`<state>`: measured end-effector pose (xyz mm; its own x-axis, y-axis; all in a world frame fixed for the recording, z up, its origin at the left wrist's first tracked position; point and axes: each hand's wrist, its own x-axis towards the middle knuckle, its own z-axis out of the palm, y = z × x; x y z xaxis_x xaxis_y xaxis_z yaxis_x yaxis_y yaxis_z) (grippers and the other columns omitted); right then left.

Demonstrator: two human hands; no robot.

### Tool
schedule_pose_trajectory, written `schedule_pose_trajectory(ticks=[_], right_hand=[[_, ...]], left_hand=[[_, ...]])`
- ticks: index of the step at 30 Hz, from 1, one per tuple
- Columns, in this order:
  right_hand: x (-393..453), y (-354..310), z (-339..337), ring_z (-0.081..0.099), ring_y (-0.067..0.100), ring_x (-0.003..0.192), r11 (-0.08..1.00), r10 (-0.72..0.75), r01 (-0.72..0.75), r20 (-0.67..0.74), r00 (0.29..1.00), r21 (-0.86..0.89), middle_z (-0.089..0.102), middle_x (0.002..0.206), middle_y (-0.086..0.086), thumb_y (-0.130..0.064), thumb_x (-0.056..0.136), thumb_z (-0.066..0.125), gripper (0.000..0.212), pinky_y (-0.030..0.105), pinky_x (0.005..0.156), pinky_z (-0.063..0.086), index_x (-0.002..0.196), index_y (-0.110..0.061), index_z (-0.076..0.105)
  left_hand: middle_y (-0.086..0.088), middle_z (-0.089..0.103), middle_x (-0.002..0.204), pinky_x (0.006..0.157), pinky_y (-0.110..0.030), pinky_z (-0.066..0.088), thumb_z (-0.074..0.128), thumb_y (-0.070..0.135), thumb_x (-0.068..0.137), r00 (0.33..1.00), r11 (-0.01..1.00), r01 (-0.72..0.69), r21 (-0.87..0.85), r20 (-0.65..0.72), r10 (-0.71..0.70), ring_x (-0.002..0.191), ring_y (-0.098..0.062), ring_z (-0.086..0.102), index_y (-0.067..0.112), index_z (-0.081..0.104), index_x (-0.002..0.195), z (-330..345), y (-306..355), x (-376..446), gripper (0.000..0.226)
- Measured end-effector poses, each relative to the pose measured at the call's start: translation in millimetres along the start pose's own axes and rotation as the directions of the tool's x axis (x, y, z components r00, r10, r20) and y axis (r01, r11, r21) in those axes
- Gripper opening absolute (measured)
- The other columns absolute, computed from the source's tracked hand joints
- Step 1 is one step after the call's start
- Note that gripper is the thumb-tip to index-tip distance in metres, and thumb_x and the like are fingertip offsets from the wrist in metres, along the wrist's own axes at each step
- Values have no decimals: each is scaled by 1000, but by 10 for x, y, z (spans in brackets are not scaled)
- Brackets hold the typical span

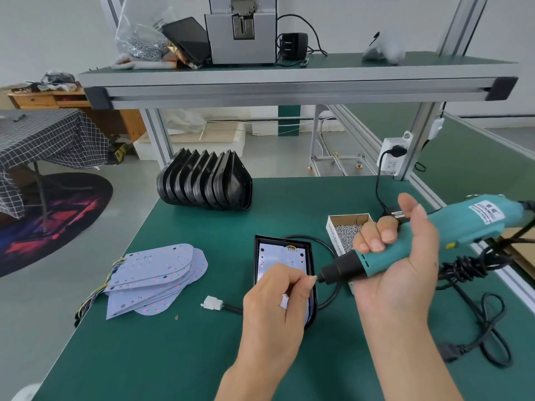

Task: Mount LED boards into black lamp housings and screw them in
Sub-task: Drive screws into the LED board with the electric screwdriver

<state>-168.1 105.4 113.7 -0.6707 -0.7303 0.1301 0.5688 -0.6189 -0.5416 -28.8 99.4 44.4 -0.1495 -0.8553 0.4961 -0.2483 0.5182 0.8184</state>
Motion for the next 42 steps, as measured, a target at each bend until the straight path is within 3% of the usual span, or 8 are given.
schedule_pose_trajectory(ticks=[5,8,11,15,19,23,30,42], right_hand=[[36,142,-120,41,13,53,999,-25,25,-17,1000,-23,42,65,-3,-26,103,56,14,24,53,41,90,-22,51],[47,230,-234,39,17,53,998,-40,42,42,998,-39,44,61,-2,-32,102,49,20,27,53,39,85,-24,56],[26,325,-329,39,18,52,995,-15,22,77,997,-99,45,59,-1,-36,98,48,23,27,53,36,82,-24,57],[-24,445,-394,37,20,52,986,-16,19,22,1000,-168,43,57,2,-32,95,53,18,26,52,37,80,-21,57],[-37,494,-410,38,20,49,984,-10,10,1,1000,-176,43,55,2,-30,95,53,16,25,50,38,84,-18,54],[-21,527,-443,39,19,46,982,-7,10,12,1000,-189,43,55,3,-29,95,54,16,26,49,39,95,-14,48],[-52,680,-500,41,21,43,973,-19,32,57,998,-230,44,54,6,-35,86,64,30,27,48,38,96,-10,51],[-73,795,-542,42,23,41,965,-44,68,99,994,-255,46,52,6,-31,89,63,16,28,49,38,91,-16,58]], left_hand=[[19,70,115,84,-14,46,52,49,93,992,990,126,-60,15,-125,109,-10,65,40,69,115,-113,-89,-33,29],[22,70,104,76,-9,46,49,57,97,936,947,315,-64,-145,-321,98,-4,66,41,67,108,-277,-245,29,26],[17,66,102,79,-14,46,68,54,92,853,841,522,142,-63,-518,96,-2,63,28,62,122,-360,-473,183,40],[11,62,114,76,-28,44,68,63,84,747,713,542,445,132,-651,101,-9,60,22,52,131,-301,-623,347,65],[4,62,99,60,-30,44,72,57,77,702,673,503,543,198,-684,88,-12,62,18,54,100,-214,-672,389,48],[-11,69,102,75,-39,56,73,45,79,686,727,503,467,296,-665,80,-22,64,9,63,102,-175,-697,432,44],[0,60,81,56,-27,39,74,37,81,728,739,521,427,230,-646,67,-16,53,11,56,89,-157,-660,370,32],[-1,63,84,55,-28,40,73,39,80,739,734,525,430,197,-644,70,-17,56,10,58,91,-138,-676,358,35]])
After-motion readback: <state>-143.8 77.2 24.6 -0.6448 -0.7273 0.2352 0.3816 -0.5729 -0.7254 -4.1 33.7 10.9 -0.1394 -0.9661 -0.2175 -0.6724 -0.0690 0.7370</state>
